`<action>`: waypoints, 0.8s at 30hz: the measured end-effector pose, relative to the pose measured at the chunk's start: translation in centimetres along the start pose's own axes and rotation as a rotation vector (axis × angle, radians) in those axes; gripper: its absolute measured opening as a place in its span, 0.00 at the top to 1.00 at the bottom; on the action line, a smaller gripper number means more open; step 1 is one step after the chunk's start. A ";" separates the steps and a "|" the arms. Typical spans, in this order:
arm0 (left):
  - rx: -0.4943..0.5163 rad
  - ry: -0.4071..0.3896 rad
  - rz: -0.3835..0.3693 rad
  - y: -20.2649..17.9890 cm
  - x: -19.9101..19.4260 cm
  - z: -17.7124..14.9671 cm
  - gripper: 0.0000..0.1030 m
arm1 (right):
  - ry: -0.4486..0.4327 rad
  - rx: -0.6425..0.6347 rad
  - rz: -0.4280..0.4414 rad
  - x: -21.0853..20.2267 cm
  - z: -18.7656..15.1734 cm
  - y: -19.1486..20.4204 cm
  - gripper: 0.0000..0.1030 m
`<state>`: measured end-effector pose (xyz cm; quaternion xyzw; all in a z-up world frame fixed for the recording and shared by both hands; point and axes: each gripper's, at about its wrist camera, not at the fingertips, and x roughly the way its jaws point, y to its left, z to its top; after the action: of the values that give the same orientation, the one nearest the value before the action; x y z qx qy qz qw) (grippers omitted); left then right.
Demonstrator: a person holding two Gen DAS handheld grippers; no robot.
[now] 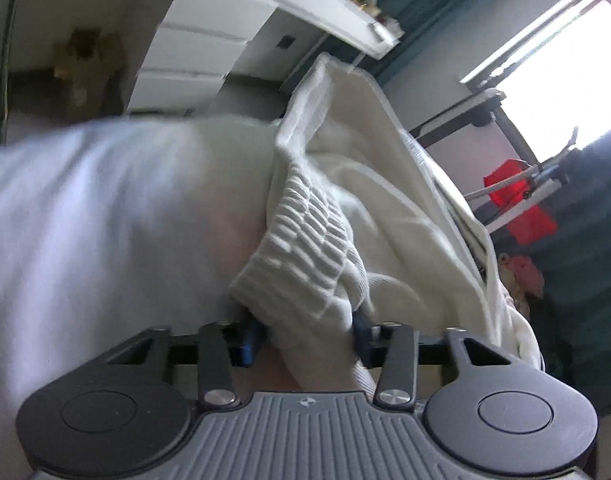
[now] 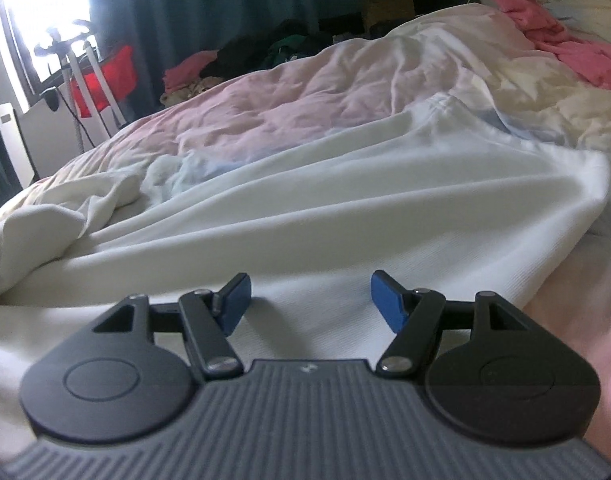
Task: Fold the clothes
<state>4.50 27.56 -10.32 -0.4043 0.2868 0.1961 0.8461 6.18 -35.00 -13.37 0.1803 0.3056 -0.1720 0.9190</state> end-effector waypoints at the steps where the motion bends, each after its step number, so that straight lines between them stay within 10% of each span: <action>1: 0.015 -0.014 0.000 -0.2 -1.0 0.8 0.65 | 0.000 -0.005 -0.003 0.0 -0.1 0.1 0.33; 11: 0.014 0.052 -0.064 1.5 -10.3 11.6 0.70 | 0.001 -0.008 -0.019 -0.1 -0.1 -0.3 0.34; 18: 0.208 0.154 0.177 5.4 -6.1 7.6 0.64 | 0.009 -0.034 -0.036 -0.1 0.1 -0.3 0.34; 24: 0.316 0.153 0.182 5.1 -6.6 6.2 0.44 | 0.009 -0.049 -0.022 -1.1 0.1 0.1 0.34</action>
<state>-1.41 34.88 -5.82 -0.2528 0.4126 0.1931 0.8536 5.49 -34.75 -12.59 0.1553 0.3160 -0.1736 0.9197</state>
